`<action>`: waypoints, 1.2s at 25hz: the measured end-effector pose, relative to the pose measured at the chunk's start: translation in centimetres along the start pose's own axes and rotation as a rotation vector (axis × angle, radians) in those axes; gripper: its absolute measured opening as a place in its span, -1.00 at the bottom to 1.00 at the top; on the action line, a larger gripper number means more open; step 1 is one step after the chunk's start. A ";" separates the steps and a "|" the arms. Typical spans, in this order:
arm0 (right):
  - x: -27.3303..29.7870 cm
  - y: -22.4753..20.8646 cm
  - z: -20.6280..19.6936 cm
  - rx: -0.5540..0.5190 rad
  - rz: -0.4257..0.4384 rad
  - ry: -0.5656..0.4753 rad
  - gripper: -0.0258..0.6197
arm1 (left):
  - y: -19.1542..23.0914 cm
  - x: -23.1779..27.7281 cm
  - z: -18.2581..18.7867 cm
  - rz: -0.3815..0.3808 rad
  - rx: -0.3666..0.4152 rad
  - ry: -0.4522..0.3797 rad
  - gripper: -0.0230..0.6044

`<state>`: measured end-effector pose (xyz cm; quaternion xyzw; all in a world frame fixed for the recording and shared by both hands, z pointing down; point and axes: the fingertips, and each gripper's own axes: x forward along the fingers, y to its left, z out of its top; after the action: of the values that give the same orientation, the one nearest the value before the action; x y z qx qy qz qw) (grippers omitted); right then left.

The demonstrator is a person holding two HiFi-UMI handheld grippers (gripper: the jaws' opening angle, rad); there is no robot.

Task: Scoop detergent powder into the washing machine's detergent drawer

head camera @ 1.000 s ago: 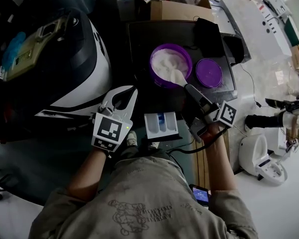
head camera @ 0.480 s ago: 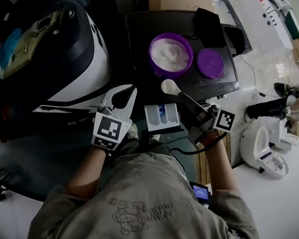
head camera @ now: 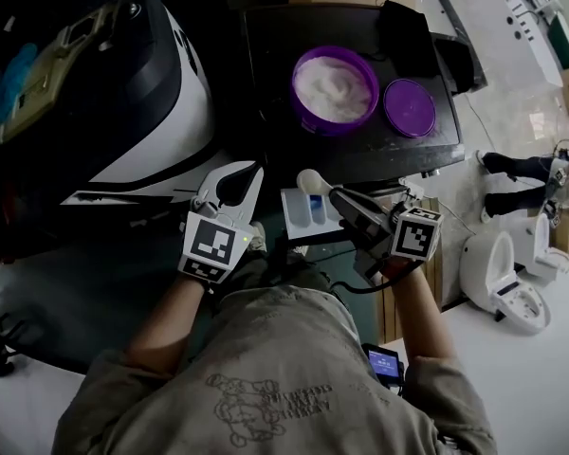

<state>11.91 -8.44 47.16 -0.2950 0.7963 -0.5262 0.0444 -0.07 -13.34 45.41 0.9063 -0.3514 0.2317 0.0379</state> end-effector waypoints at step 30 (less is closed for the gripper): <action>2.6 -8.8 -10.2 -0.636 -0.406 0.375 -0.81 | -1.8 1.1 -9.5 -0.038 -0.079 0.135 -0.93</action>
<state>9.58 -3.90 59.87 -0.3441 0.8390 -0.2967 -0.2995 -1.87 -10.49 54.53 0.8929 -0.3396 0.2775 0.1016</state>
